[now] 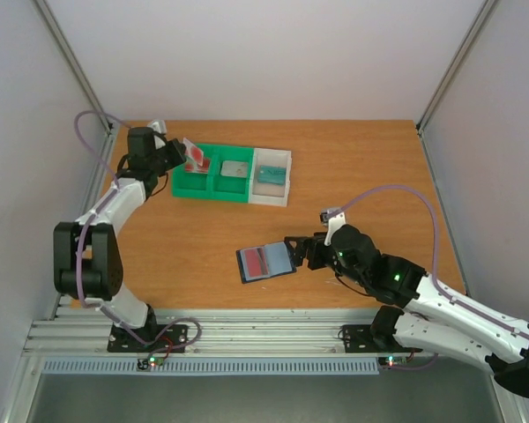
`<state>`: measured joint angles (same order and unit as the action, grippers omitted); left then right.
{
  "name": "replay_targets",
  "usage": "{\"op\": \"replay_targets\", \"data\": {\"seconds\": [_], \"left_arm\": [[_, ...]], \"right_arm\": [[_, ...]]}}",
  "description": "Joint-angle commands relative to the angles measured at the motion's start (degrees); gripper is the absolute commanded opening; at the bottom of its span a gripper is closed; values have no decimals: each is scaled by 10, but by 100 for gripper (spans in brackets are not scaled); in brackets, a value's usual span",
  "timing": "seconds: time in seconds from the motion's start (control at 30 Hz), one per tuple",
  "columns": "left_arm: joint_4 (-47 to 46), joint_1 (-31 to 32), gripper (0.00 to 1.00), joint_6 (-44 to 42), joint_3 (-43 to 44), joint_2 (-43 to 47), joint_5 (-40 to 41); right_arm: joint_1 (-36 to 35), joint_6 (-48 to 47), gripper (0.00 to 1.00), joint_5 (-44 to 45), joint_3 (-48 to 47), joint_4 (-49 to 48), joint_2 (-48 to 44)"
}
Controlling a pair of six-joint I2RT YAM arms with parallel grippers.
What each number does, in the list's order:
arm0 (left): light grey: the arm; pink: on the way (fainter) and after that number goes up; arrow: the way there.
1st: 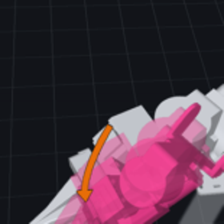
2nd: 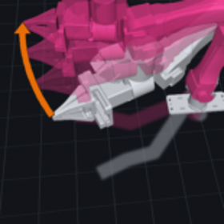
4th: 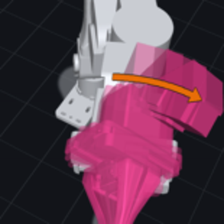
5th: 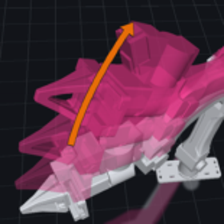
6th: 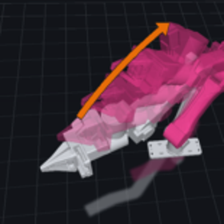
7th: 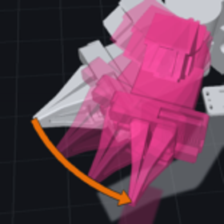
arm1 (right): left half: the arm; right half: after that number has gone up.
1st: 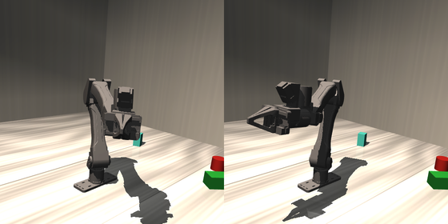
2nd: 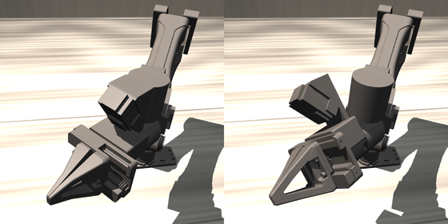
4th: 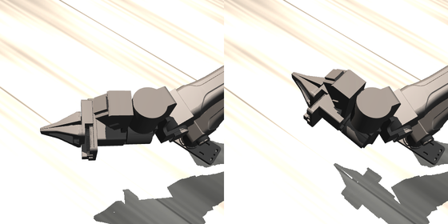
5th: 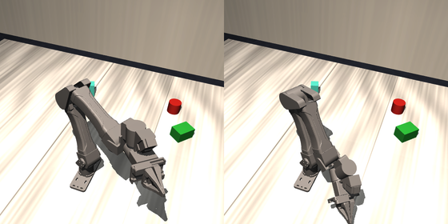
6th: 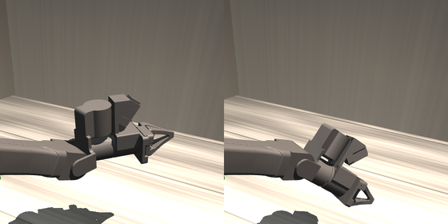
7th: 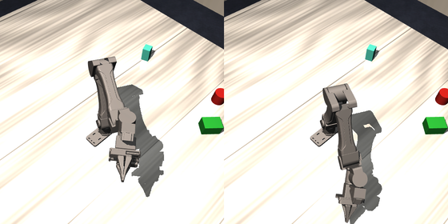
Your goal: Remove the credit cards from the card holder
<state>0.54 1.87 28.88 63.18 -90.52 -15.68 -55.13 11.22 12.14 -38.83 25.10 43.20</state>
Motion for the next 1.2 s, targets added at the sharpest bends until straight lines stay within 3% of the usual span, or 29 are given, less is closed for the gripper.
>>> {"op": "replay_targets", "data": {"seconds": [0.0,0.53,1.17], "left_arm": [[-25,-4,0,-32,50,-57,-15],[-18,-4,0,-81,135,-200,-17],[-38,-4,1,-68,153,-247,-20]], "right_arm": [[1,-15,98,23,-27,3,16],[1,-41,98,51,-57,20,59],[1,-69,98,103,-89,69,75]]}}
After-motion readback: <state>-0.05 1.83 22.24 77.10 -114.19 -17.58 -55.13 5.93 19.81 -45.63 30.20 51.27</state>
